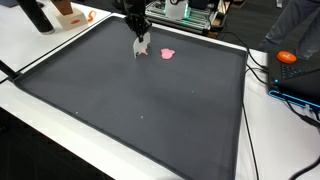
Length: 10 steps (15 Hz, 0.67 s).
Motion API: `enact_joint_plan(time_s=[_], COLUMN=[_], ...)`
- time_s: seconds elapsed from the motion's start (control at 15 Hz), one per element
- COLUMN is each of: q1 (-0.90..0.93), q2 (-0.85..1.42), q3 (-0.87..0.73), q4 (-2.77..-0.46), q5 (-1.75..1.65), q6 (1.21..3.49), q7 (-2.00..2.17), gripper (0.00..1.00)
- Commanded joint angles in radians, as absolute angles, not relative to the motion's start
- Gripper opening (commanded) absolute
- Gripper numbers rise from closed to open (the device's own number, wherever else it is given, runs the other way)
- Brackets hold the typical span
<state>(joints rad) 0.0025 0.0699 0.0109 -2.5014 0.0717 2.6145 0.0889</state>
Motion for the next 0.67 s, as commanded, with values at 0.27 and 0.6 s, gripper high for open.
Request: enact_joint_plan(time_s=[0.27,0.6], q1=[0.017,0.005], q2=[0.175,0.198], q3=[0.010,-0.001], q4=[-2.372,-2.340], q5=[0.036,0.038], q6=[2.633,2.616], q7=[0.091,0.083], gripper=[0.01,0.01])
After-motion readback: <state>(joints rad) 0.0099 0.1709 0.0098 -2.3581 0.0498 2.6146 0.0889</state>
